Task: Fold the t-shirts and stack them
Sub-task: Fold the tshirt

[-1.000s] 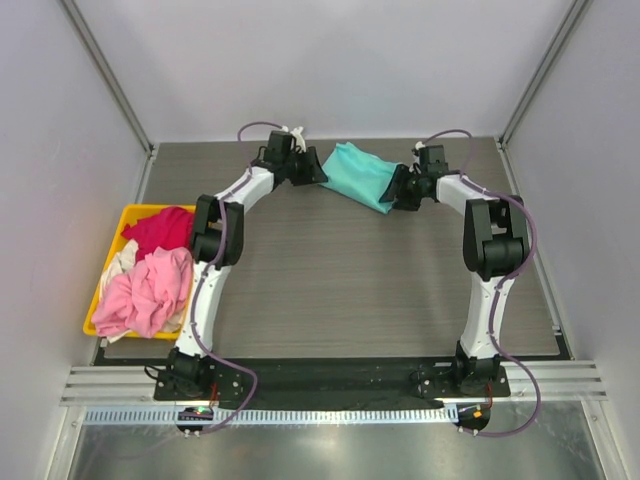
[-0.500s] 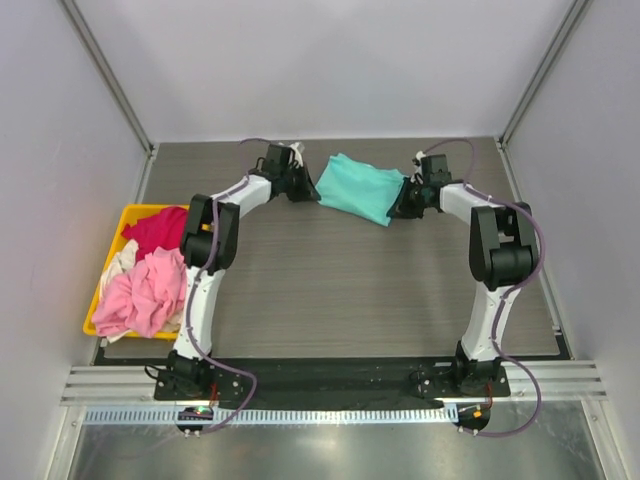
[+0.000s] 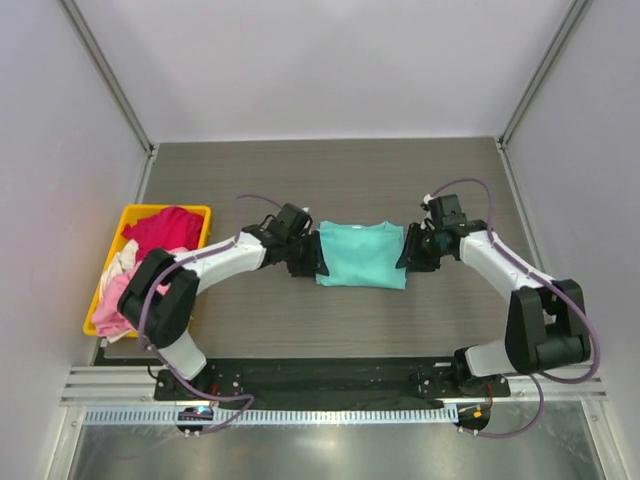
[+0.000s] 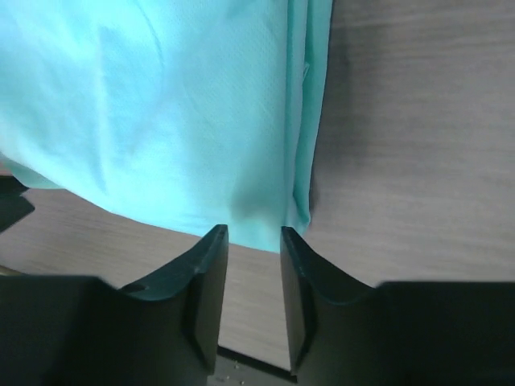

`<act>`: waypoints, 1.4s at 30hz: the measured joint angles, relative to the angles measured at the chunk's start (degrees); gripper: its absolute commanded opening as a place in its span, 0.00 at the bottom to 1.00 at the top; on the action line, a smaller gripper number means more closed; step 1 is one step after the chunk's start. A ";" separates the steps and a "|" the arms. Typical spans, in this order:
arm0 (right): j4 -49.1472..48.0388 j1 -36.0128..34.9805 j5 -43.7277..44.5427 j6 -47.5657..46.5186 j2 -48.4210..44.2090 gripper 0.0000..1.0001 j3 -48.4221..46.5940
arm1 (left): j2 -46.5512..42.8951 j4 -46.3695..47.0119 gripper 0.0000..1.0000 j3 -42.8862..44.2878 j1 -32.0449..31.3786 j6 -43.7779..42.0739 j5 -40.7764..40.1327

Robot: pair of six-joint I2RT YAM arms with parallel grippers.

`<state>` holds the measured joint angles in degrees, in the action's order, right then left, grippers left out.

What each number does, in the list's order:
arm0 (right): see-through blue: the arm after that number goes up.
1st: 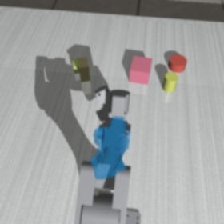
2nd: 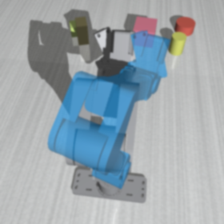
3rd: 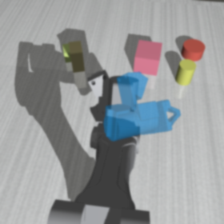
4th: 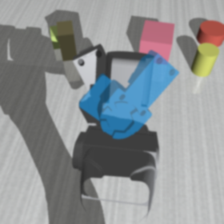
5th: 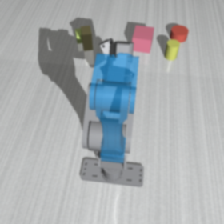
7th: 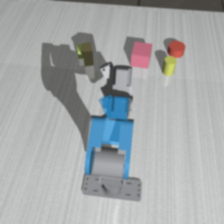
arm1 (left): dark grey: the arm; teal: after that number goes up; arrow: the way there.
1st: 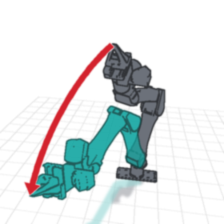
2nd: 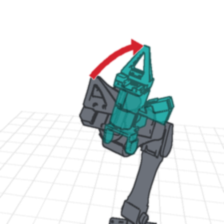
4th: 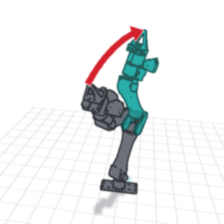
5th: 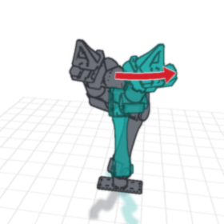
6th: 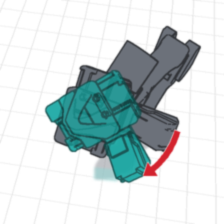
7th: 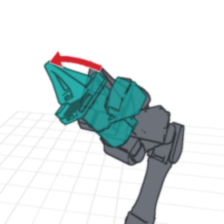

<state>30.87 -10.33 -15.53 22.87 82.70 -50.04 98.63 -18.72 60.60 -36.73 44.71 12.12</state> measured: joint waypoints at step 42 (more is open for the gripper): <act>4.98 1.92 -0.81 -15.43 27.80 0.34 -28.20 | 20.15 -10.75 0.02 29.40 5.46 -21.46 -3.02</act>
<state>35.86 -8.40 -16.34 7.44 110.50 -78.24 118.78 -29.47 90.00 -31.27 23.24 9.10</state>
